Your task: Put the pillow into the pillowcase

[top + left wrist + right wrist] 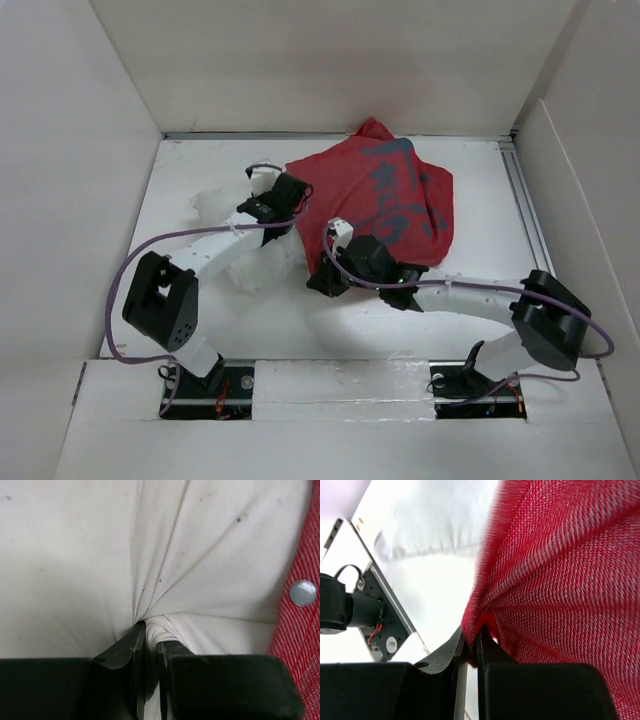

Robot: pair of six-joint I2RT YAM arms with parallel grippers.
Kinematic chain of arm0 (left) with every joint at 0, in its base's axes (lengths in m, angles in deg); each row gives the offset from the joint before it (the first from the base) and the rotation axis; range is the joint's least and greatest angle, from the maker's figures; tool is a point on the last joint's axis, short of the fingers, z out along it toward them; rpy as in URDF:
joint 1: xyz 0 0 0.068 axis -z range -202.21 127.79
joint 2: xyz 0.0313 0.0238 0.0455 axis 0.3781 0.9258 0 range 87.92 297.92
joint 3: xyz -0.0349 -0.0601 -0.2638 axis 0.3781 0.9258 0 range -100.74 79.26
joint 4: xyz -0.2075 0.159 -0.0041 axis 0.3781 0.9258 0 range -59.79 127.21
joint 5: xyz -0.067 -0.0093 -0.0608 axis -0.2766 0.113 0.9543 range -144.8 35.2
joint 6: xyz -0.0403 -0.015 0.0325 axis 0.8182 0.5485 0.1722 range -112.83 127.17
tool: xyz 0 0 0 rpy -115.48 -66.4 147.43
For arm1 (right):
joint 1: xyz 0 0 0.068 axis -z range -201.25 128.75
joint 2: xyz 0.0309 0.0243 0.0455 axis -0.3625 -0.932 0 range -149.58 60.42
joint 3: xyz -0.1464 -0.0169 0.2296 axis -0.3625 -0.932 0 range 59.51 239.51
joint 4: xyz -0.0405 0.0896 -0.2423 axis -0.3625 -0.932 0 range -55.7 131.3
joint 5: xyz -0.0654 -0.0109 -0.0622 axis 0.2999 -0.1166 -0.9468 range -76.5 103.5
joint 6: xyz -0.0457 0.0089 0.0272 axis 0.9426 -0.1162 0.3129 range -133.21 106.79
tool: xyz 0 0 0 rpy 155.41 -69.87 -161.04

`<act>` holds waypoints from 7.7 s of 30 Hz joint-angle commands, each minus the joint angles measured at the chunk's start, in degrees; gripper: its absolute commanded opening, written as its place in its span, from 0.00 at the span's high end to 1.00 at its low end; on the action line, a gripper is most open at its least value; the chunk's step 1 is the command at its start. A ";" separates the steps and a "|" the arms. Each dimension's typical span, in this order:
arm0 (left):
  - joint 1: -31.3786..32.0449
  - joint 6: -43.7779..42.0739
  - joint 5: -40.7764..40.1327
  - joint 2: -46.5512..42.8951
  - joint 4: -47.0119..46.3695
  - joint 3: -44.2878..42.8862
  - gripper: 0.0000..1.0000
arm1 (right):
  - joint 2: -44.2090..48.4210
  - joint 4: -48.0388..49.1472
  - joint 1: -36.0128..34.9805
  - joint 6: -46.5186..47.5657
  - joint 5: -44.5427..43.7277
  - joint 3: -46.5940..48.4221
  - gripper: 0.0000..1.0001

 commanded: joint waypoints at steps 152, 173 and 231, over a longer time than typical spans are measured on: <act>-32.62 -8.15 76.94 15.45 -27.60 -17.24 0.00 | -12.35 -4.33 21.20 6.99 18.80 13.22 0.00; -23.30 -1.93 87.23 9.58 -48.31 -0.48 0.00 | -14.19 -9.26 24.19 9.37 15.11 21.83 0.00; -35.43 14.65 97.66 22.66 -79.20 3.38 0.00 | -18.40 -9.18 26.21 12.27 23.36 23.06 0.00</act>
